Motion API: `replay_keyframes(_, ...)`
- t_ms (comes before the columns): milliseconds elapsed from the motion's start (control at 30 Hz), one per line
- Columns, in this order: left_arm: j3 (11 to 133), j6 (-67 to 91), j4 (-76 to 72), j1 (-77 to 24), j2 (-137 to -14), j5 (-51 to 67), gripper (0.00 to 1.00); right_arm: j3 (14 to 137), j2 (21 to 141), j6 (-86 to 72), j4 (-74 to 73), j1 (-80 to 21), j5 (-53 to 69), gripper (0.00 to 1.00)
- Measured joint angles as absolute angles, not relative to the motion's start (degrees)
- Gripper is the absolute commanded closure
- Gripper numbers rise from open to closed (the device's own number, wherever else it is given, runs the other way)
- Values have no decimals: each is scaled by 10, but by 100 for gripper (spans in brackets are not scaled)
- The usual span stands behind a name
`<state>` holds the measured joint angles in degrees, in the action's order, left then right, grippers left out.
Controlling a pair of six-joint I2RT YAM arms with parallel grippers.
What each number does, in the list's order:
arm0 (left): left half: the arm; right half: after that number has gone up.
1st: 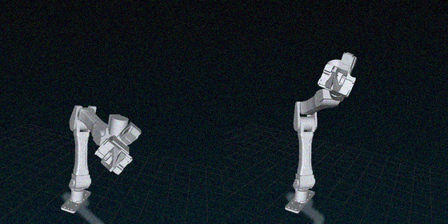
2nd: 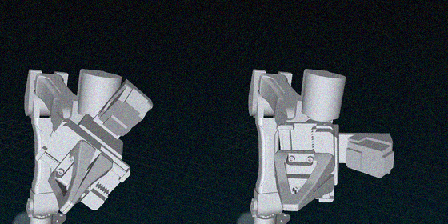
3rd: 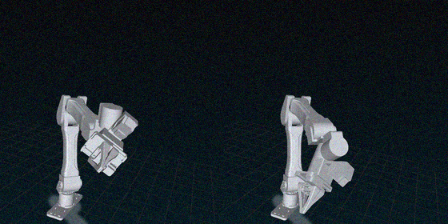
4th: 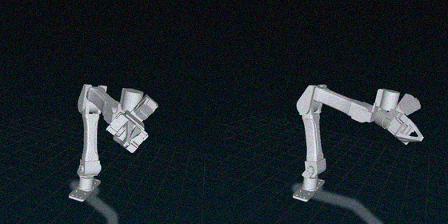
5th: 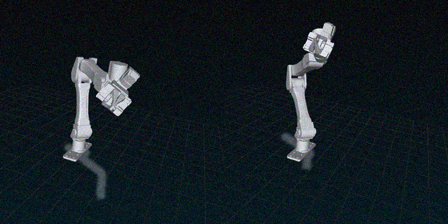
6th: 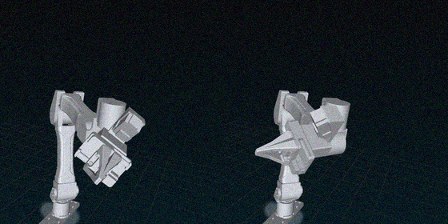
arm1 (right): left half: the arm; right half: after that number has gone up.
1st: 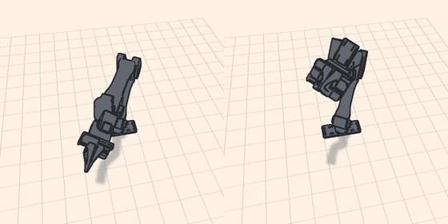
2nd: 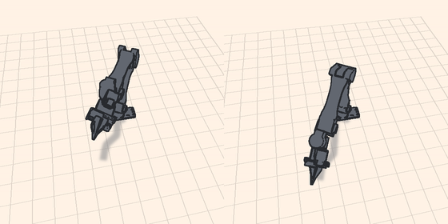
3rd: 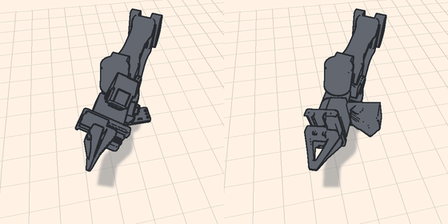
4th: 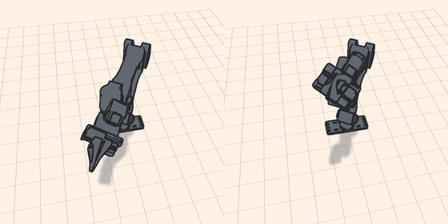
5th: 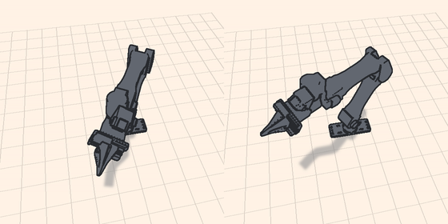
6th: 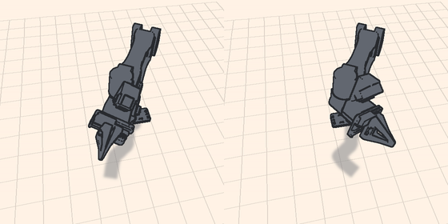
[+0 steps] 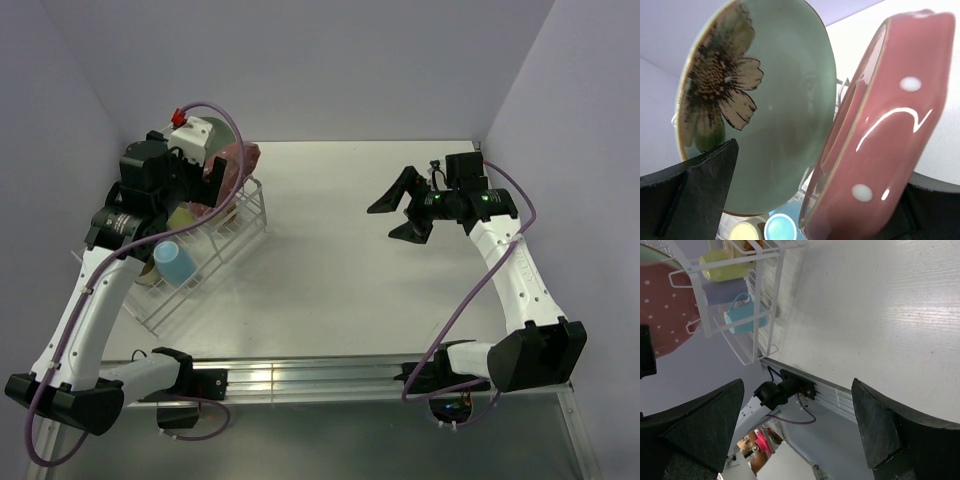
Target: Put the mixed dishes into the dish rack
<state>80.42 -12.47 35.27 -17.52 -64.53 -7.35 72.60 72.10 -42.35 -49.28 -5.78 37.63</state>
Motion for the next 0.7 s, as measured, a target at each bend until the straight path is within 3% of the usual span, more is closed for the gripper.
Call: replay_keyframes(700,821,-128,319,-182,-652,-125,4,724,722,-423,-492,-58,382,5)
